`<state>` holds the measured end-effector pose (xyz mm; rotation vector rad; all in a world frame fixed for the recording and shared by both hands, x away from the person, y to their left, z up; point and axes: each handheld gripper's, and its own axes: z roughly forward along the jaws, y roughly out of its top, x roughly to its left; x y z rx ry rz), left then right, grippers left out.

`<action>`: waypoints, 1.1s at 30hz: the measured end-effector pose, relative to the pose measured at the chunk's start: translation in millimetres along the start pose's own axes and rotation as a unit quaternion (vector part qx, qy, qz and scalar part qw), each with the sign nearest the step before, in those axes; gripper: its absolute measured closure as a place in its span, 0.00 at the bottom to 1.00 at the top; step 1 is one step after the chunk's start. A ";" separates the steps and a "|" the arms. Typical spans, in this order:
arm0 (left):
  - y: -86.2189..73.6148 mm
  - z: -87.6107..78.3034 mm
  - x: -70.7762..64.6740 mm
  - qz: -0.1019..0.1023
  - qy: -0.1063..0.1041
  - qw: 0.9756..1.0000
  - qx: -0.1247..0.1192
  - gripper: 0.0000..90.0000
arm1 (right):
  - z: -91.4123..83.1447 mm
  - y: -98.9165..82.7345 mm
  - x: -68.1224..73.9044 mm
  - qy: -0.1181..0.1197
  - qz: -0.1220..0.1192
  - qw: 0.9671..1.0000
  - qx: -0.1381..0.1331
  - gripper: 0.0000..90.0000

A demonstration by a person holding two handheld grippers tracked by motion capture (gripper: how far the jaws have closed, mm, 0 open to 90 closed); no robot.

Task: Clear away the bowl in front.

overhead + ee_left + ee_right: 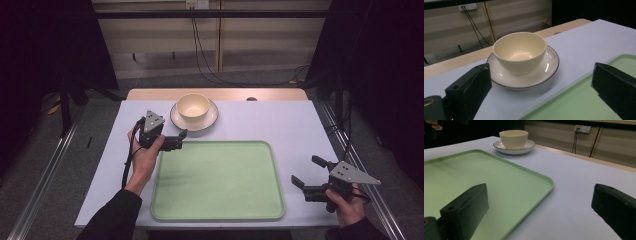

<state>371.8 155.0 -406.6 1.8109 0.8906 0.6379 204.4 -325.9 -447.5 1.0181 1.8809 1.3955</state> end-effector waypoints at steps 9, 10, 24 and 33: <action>0.3 30.1 13.8 -0.013 0.015 1.000 0.019 0.02 | -0.9 0.7 -0.9 0.000 -0.001 1.000 -0.006 0.01; 0.0 32.6 15.9 -0.010 0.017 0.999 0.027 0.02 | -0.9 0.8 -0.7 0.001 0.000 1.000 -0.008 0.01; 8.5 67.8 36.5 -0.024 0.018 0.999 0.046 0.07 | -1.3 0.9 -0.8 0.003 0.002 1.000 -0.008 0.01; 13.1 85.6 52.9 -0.035 0.032 0.997 0.065 0.08 | -1.3 0.5 -1.0 0.002 0.000 1.000 -0.004 0.01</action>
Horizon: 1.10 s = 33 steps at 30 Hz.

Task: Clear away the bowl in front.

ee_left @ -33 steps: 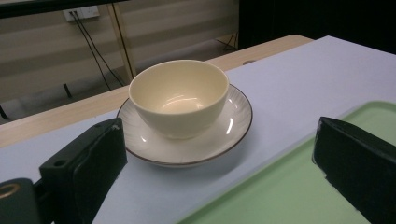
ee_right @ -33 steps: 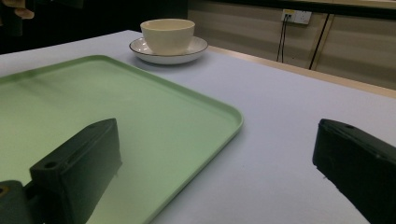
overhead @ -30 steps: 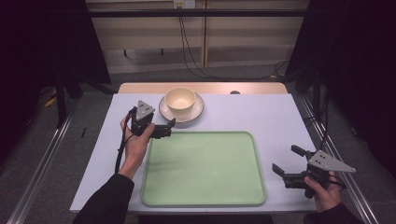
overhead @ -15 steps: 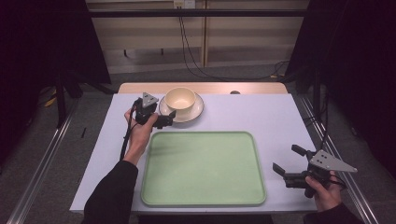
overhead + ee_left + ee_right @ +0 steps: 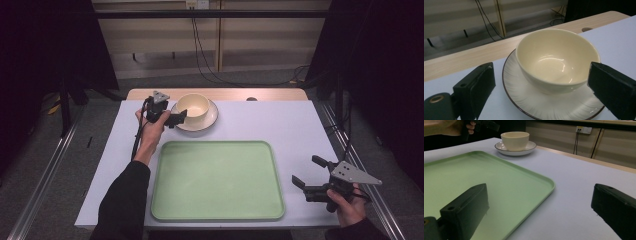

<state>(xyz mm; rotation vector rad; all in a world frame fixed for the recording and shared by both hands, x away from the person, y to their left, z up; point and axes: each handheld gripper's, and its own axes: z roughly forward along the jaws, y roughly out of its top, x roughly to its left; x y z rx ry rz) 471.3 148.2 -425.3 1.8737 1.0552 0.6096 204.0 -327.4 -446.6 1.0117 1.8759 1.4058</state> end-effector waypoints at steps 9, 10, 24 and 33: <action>5.2 24.0 9.3 -0.015 0.019 0.999 0.021 0.08 | 0.2 -0.6 0.4 0.002 0.006 1.000 0.002 0.01; 4.7 28.2 10.4 -0.021 0.023 0.999 0.033 0.08 | 0.1 -0.6 0.3 0.002 0.006 1.000 0.002 0.01; 6.6 57.7 7.0 -0.020 0.030 0.995 0.089 0.16 | 0.6 -1.3 -0.4 0.009 0.003 1.000 0.001 0.01; 3.9 65.7 11.4 -0.076 0.018 0.990 0.121 0.30 | 0.4 -1.1 -0.4 0.010 0.003 1.000 0.000 0.01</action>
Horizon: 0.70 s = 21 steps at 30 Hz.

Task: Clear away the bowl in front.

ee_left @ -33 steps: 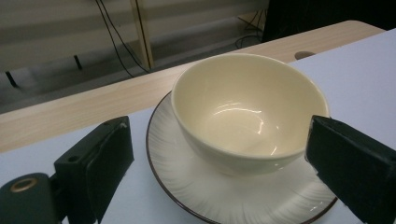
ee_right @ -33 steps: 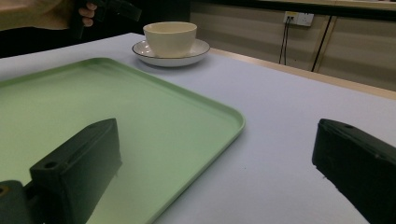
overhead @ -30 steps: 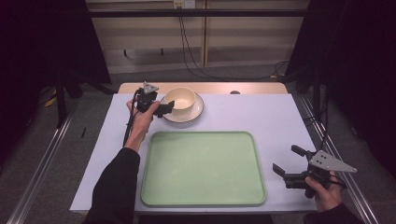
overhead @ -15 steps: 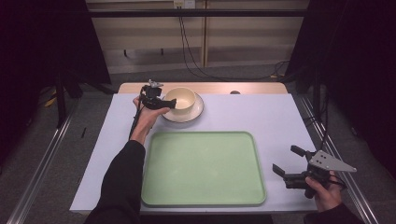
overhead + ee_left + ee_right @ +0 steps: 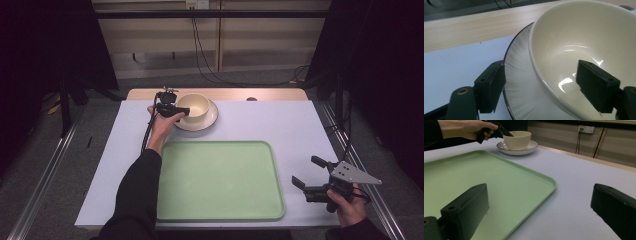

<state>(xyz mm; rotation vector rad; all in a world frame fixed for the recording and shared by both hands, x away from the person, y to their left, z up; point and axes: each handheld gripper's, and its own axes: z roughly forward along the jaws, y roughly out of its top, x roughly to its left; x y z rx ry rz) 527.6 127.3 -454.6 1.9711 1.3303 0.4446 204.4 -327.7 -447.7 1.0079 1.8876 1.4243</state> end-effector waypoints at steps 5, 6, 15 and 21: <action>1.9 0.3 1.6 -0.002 -0.006 1.000 0.019 0.38 | 0.7 -0.3 0.2 -0.001 -0.007 1.000 0.002 0.01; 2.0 0.2 1.6 -0.001 -0.007 1.000 0.023 0.38 | 0.7 -0.3 0.2 -0.001 -0.007 1.000 0.002 0.01; 8.8 2.7 -4.7 -0.009 -0.027 0.997 0.070 0.57 | 0.9 -0.7 0.3 0.000 -0.009 1.000 0.008 0.01; 8.9 2.3 -3.9 -0.010 -0.026 0.996 0.084 0.68 | 0.8 -1.0 0.6 -0.001 -0.011 1.000 0.010 0.01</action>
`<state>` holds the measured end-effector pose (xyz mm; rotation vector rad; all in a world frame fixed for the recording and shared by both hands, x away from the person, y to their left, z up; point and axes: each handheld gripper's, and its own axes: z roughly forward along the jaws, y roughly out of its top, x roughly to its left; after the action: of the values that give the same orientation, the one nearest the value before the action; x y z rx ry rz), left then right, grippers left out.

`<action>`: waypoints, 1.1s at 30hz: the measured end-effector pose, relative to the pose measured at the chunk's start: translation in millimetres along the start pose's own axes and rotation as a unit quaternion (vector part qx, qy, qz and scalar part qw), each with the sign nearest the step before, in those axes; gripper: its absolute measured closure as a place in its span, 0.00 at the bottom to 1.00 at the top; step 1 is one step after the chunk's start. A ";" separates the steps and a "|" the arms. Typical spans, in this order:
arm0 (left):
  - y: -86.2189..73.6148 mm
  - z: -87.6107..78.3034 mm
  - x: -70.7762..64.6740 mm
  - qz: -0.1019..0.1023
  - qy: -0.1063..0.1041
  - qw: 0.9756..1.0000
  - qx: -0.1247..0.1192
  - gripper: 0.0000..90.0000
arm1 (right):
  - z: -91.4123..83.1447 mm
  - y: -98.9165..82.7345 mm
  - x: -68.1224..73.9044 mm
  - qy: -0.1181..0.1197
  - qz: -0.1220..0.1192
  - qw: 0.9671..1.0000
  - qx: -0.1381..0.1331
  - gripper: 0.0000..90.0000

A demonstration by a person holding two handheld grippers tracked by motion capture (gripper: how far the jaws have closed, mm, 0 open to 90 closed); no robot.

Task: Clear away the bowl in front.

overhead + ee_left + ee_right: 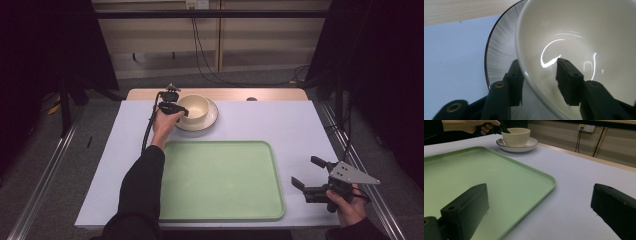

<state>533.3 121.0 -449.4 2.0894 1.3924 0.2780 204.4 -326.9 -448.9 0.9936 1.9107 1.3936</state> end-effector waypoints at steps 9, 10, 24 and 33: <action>-1.3 4.4 3.0 -0.025 -0.024 0.999 0.000 0.75 | 0.5 -0.3 -0.2 0.003 -0.002 1.000 0.006 0.01; -1.2 4.3 3.3 -0.028 -0.027 0.999 0.001 0.76 | 0.6 -0.3 0.0 0.002 0.000 1.000 0.008 0.01; -2.3 3.2 7.4 -0.060 -0.039 0.997 -0.003 0.92 | 0.4 -0.2 -0.3 0.002 -0.002 1.000 0.008 0.01; -3.1 -1.0 6.9 -0.101 -0.051 0.993 -0.024 0.92 | 0.1 -0.1 -0.4 -0.003 -0.001 1.000 0.004 0.01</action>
<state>533.5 128.4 -451.4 1.8782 1.5068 0.1186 204.7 -327.2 -449.0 0.9999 1.9138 1.3808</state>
